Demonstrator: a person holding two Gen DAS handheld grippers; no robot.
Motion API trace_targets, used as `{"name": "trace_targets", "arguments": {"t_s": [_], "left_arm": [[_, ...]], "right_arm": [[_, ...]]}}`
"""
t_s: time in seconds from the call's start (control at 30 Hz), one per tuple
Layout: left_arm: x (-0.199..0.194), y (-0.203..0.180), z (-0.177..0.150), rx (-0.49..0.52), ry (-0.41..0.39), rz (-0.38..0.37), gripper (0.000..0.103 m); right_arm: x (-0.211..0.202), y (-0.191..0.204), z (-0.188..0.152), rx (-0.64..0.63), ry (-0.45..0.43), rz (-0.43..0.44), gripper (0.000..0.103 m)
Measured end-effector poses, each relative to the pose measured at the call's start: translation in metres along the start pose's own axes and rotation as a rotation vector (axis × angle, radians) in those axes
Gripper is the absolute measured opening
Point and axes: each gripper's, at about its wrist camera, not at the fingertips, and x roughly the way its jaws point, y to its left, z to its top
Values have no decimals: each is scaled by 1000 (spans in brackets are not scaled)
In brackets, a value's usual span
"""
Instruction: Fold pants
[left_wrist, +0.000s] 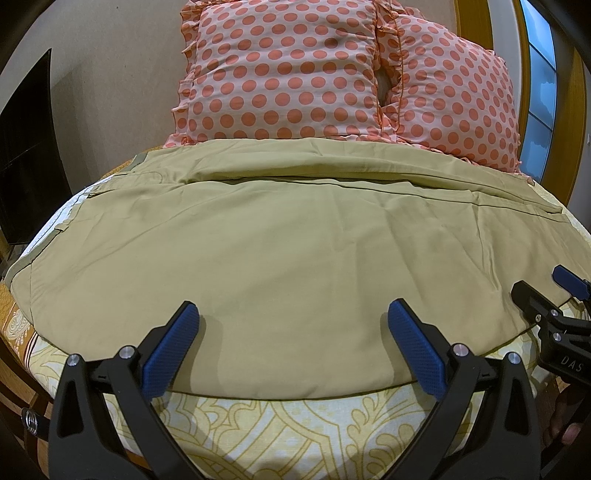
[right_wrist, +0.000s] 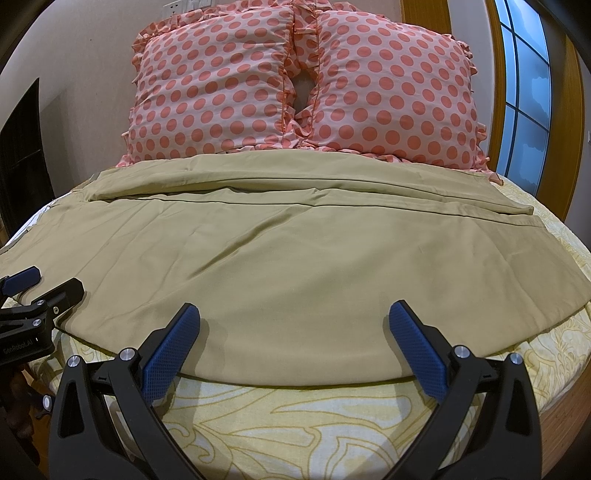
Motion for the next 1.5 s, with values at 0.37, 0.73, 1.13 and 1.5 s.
{"name": "trace_targets", "arguments": {"t_s": [0.37,0.73,1.13,1.5], "left_arm": [[0,0,0,0,-3,0,101],[-12,23,10,-6,-24,42,101],[5,40,15,-17,25,75,101],[10,41,16,-16,50,52,101]], "right_arm": [[0,1,-2,1,-14,-2,102],[0,-71,73,64,-23,-44,102],[216,-282,203,692,317,-338,74],[285,-295,211,538,322,-559,48]]}}
